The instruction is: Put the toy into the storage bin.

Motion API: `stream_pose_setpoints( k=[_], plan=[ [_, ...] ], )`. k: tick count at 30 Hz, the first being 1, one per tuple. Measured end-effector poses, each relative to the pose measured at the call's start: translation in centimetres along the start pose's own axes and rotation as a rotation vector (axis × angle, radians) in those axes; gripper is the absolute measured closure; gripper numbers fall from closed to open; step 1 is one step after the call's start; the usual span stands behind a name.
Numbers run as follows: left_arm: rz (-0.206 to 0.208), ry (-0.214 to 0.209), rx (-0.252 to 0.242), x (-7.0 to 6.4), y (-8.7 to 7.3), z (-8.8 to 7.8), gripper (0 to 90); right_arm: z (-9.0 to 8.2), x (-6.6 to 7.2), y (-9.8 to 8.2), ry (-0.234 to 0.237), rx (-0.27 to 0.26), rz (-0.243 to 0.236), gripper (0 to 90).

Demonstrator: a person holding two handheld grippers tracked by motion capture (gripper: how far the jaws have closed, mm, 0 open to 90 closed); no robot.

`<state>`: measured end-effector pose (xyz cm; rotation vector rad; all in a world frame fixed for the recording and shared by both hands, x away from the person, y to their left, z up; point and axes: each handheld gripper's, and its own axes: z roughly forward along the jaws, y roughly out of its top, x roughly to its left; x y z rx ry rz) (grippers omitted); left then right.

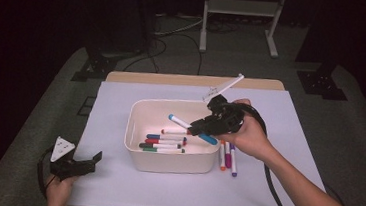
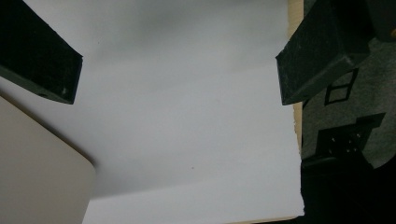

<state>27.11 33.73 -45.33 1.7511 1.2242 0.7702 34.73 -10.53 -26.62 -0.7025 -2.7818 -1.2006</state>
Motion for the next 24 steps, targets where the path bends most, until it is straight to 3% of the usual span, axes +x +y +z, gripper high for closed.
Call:
stream_pose_setpoints(
  k=[24],
  plan=[
    [0.0, -0.006, -0.003, 0.1, 0.0, 0.0, 0.0, 5.9, -0.5, 1.1, 0.042, 0.092, -0.068, 75.8]
  ],
)
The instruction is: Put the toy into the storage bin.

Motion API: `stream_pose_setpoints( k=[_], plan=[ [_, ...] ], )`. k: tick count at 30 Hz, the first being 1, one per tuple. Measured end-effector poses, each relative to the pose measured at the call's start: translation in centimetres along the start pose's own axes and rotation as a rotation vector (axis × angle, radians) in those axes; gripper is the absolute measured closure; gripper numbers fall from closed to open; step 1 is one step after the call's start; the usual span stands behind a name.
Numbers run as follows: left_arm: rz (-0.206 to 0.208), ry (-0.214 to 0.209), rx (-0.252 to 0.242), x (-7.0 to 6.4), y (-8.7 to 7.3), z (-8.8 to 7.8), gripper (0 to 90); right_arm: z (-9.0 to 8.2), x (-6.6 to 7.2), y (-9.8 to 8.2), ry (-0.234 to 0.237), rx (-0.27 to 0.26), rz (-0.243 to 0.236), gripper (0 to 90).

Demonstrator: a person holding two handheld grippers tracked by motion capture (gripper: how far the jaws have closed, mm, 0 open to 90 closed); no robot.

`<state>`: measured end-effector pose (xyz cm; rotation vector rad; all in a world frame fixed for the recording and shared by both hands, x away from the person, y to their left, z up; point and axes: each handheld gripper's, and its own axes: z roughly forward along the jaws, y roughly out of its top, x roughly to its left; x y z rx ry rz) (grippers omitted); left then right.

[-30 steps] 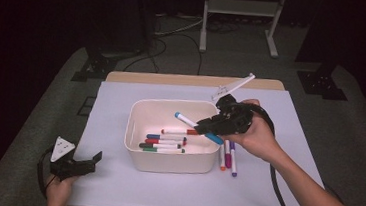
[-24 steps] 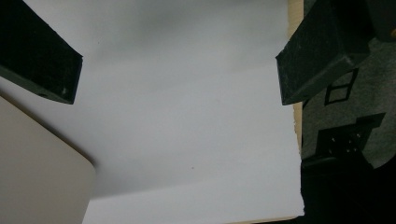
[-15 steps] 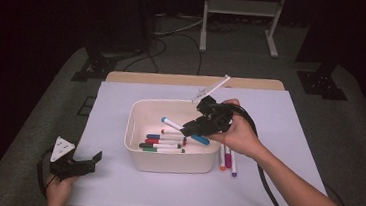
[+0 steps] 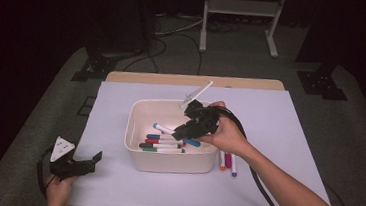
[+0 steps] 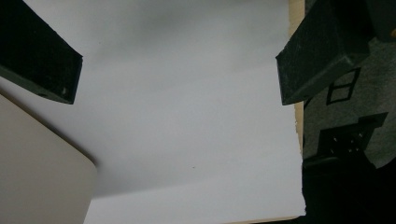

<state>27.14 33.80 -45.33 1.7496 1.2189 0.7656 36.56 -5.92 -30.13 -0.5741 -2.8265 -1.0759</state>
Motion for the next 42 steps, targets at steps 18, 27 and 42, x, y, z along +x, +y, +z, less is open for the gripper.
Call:
stream_pose_setpoints(
  k=[18, 27, 42],
  plan=[
    [0.001, -0.001, -0.004, 0.0, 0.0, 0.0, 0.0, 3.0, -0.2, 0.4, 0.011, 0.056, -0.028, 75.8],
    [0.002, -0.001, -0.004, 0.0, 0.0, 0.0, 0.0, 3.8, -0.1, 0.7, 0.014, 0.086, -0.031, 75.7],
    [0.001, -0.004, -0.005, 0.0, 0.0, 0.0, 0.0, 5.9, 0.5, 1.7, 0.026, 0.13, -0.075, 74.9]
  ],
)
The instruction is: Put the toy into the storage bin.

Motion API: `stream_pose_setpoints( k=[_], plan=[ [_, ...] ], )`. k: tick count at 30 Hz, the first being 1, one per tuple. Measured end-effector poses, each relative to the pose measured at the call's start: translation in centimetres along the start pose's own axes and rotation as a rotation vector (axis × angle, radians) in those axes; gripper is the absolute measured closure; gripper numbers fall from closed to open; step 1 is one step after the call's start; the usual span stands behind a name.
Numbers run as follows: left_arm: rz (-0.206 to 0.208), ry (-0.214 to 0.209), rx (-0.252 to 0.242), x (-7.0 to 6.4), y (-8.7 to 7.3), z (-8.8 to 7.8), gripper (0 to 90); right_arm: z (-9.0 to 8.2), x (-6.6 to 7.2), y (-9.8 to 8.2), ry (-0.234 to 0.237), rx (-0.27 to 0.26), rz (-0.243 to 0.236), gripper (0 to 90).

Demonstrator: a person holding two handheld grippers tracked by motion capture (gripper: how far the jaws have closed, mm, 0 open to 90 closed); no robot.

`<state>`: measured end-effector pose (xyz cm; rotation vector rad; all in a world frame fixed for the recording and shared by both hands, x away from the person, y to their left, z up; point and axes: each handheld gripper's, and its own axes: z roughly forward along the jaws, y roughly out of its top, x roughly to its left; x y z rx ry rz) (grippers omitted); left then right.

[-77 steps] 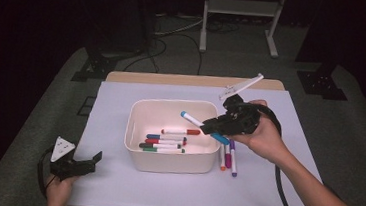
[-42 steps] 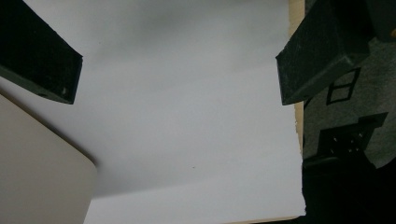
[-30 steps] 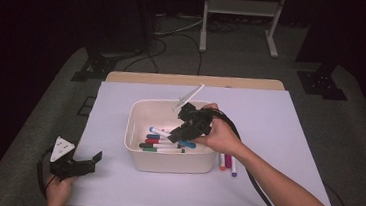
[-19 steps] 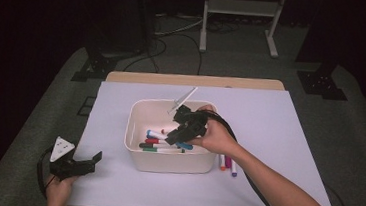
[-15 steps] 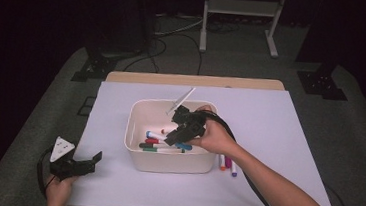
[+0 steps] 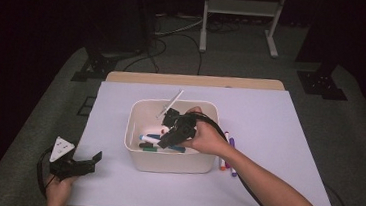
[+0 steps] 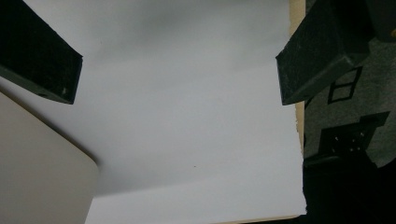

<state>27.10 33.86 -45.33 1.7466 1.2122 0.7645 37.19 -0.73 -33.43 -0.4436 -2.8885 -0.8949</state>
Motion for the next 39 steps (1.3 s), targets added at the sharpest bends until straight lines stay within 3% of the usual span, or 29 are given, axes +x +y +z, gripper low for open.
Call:
stream_pose_setpoints(
  k=[6, 14, 26, 39],
  plan=[
    [0.0, 0.0, 0.0, 0.0, 0.0, 0.0, 0.0, -0.5, 0.0, -0.1, -0.014, -0.009, -0.003, 67.0],
    [0.001, 0.002, -0.001, -0.1, 0.0, 0.0, 0.0, -3.2, -0.2, -1.1, -0.032, -0.06, 0.024, 60.7],
    [0.008, 0.006, 0.0, -0.1, 0.0, 0.0, 0.0, -8.8, -1.4, -4.7, -0.105, -0.143, 0.099, 51.3],
    [0.007, 0.009, 0.0, -0.2, 0.0, 0.0, 0.0, -12.3, -2.5, -8.8, -0.161, -0.173, 0.191, 43.3]
  ],
)
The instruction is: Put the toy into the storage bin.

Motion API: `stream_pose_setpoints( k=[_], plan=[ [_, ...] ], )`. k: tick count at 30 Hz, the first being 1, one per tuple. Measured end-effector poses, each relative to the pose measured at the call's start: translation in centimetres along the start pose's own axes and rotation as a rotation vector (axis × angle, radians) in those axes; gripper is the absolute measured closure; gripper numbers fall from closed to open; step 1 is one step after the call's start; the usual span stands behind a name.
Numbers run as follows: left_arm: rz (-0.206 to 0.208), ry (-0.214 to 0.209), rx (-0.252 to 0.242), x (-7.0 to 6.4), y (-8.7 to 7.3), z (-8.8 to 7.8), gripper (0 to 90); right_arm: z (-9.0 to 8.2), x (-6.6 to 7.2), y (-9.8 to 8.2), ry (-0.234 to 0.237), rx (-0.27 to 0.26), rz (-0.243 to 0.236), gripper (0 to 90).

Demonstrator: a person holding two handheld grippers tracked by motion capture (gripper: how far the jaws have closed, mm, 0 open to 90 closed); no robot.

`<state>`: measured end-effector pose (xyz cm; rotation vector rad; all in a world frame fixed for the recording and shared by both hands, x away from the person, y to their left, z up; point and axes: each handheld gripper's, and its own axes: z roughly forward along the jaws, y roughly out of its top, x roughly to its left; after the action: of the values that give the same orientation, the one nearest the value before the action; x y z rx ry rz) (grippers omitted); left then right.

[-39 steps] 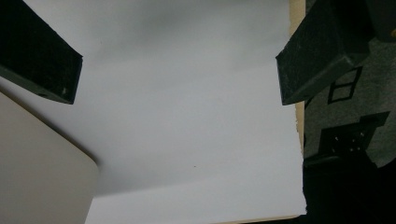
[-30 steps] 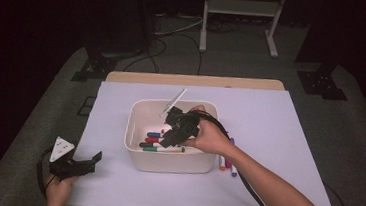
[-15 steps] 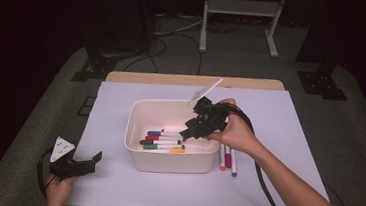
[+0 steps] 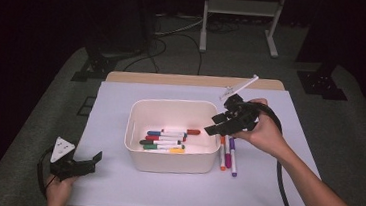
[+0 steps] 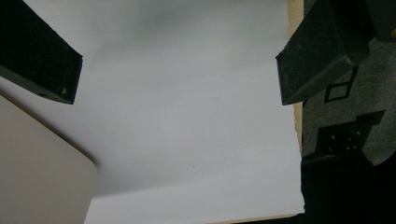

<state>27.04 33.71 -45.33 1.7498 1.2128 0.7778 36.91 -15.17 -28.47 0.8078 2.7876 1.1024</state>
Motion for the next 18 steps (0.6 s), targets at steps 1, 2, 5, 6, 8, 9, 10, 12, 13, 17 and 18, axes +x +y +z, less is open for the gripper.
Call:
stream_pose_setpoints(
  k=[1, 2, 5, 6, 8, 9, 10, 12, 13, 17, 18],
  plan=[
    [0.0, 0.001, 0.001, 0.0, 0.0, 0.0, 0.0, -0.2, -0.2, -0.3, -0.001, -0.005, 0.009, 42.1],
    [0.001, 0.0, 0.001, 0.0, 0.0, 0.0, 0.0, -0.4, -0.5, -0.6, -0.005, -0.01, 0.015, 41.2],
    [0.001, 0.001, 0.0, 0.0, 0.0, 0.0, 0.0, -1.0, -1.3, -1.6, -0.019, -0.019, 0.045, 38.9],
    [0.002, 0.002, -0.001, 0.0, 0.0, 0.0, 0.0, -1.3, -1.6, -2.1, -0.023, -0.022, 0.061, 38.1],
    [0.003, 0.002, -0.003, 0.0, 0.0, 0.0, 0.0, -1.5, -2.0, -2.7, -0.032, -0.026, 0.077, 37.3],
    [0.003, 0.002, -0.003, 0.0, 0.0, 0.0, 0.0, -1.6, -2.3, -3.2, -0.038, -0.026, 0.084, 36.2],
    [0.004, 0.003, -0.003, 0.0, 0.0, 0.0, 0.0, -1.6, -2.5, -3.5, -0.04, -0.026, 0.09, 36.0],
    [0.004, 0.003, -0.005, 0.0, 0.0, 0.0, 0.0, -1.7, -2.9, -4.4, -0.05, -0.027, 0.111, 36.0],
    [0.004, 0.003, -0.005, 0.0, 0.0, 0.0, 0.0, -1.6, -3.2, -5.0, -0.06, -0.032, 0.119, 35.9],
    [0.002, 0.004, -0.005, -0.1, 0.0, 0.0, 0.0, -1.0, -4.2, -7.0, -0.073, -0.04, 0.165, 35.2],
    [0.003, 0.004, -0.004, -0.1, 0.0, 0.0, 0.0, -0.8, -4.4, -7.4, -0.076, -0.04, 0.169, 35.1]
  ],
)
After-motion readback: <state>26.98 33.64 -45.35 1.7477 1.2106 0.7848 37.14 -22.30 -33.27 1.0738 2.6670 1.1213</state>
